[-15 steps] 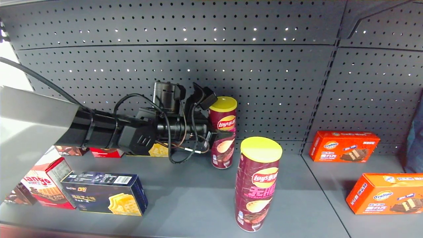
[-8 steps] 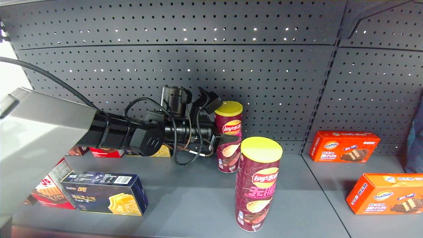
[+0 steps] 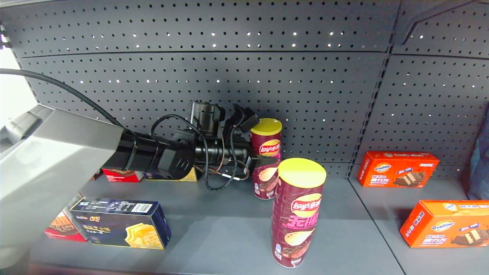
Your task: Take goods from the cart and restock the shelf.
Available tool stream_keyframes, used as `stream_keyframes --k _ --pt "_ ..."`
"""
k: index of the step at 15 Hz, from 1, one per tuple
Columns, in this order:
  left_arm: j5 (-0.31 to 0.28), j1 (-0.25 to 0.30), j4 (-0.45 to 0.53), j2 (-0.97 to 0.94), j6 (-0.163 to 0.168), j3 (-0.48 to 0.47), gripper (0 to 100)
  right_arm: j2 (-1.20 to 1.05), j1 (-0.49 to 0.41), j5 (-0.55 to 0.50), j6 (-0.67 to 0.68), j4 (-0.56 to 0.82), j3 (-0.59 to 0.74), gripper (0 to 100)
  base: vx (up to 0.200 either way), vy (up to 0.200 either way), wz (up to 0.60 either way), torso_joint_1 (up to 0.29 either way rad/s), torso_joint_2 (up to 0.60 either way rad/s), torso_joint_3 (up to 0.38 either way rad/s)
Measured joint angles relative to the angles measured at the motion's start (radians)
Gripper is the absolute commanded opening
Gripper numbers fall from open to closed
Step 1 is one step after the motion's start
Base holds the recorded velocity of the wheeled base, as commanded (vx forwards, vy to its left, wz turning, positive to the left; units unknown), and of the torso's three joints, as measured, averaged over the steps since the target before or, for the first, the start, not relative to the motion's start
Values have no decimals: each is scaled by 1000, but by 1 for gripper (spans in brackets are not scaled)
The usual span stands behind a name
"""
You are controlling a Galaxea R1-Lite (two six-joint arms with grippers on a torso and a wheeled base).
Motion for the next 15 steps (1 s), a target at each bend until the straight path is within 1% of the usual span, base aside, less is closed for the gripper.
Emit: stream_keyframes --k 9,10,13,15 --pt "0 -13 -4 22 1 -3 0 0 -1 0 0 0 0 100 0 0 0 0 0 0" --pt "0 -14 -4 22 2 -1 100 0 0 0 0 0 0 100 0 0 0 0 0 0" --pt "1 -16 -2 23 2 0 100 0 0 0 0 0 0 100 0 0 0 0 0 0" --pt "2 -14 -10 20 9 0 100 0 0 0 0 0 0 100 0 0 0 0 0 0"
